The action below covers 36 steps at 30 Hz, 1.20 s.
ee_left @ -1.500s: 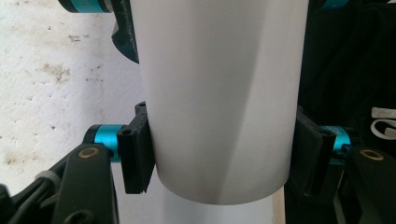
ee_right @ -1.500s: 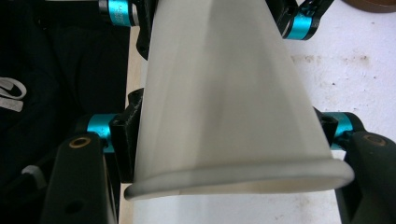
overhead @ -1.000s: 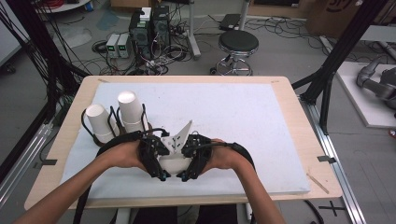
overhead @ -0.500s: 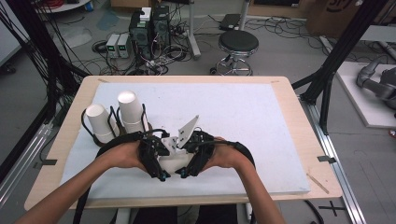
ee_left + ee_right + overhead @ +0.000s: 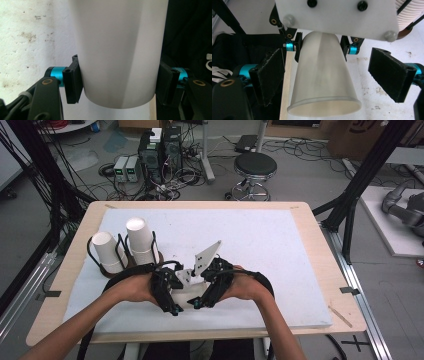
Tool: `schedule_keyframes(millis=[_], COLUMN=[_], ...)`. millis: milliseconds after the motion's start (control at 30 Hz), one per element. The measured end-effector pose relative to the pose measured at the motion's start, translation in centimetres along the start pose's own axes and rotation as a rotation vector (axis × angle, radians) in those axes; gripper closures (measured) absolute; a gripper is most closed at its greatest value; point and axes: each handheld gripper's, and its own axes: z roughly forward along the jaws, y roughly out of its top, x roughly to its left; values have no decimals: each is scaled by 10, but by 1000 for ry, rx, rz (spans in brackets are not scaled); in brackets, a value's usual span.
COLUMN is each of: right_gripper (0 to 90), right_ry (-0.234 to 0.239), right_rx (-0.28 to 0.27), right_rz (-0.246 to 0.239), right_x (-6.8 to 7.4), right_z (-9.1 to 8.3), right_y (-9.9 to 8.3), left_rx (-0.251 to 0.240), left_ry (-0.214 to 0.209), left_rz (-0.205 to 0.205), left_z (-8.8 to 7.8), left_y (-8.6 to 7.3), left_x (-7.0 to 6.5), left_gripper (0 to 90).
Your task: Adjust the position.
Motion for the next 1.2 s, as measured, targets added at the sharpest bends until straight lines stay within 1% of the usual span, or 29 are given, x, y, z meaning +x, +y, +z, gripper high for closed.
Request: schedule_keyframes(millis=[100, 133, 233, 267, 300, 333, 500, 600, 667, 700, 767, 900, 967, 1000, 1067, 1100, 1200], right_gripper=[143, 143, 143, 143, 143, 143, 143, 143, 143, 143, 143, 143, 143, 143, 143, 143, 143], right_ry=[-4, -2, -8, -10, -12, -16, -32, -38, -42, -45, -47, -53, -51, -50, -51, -51, -60], right_rx=[-8, -12, -29, -34, -42, -52, -102, -122, -132, -136, -151, -171, -190, -195, -201, -202, -227], right_rz=[4, 4, 4, 4, 4, -1, 9, 16, 20, 24, 30, 49, 57, 61, 63, 70, 77], right_x=[0, 0, 0, 0, 0, -1, 0, 0, 0, 0, -1, -1, 0, 0, 1, 1, 1], right_z=[-1, -2, -4, -5, -6, -7, -16, -21, -24, -25, -26, -25, -25, -24, -22, -21, -21], right_y=[0, 0, 0, -1, -1, -2, -7, -11, -14, -15, -18, -25, -29, -31, -34, -36, -42], left_rx=[12, 15, 24, 17, 11, 6, -12, -27, -34, -41, -54, -70, -92, -101, -117, -129, -171], left_ry=[2, 8, 13, 6, 1, 8, 4, 2, 10, 10, 19, 18, 15, 6, 14, 9, 14], left_rz=[16, 26, 38, 26, 22, 27, 14, 1, 0, -4, 5, -4, -2, -12, -18, -25, -36], left_z=[-1, -1, -2, -2, -2, -3, -6, -8, -9, -10, -10, -11, -12, -12, -13, -14, -16], left_y=[0, 1, 1, 0, -1, -1, -11, -17, -21, -22, -26, -31, -34, -36, -39, -41, -46], left_x=[1, 1, 1, 0, 0, 0, 1, 1, 1, 1, 1, 1, 1, 2, 3, 4, 4], left_gripper=[349, 349, 349, 350, 350, 350, 350, 350, 349, 349, 349, 350, 349, 349, 349, 349, 349])
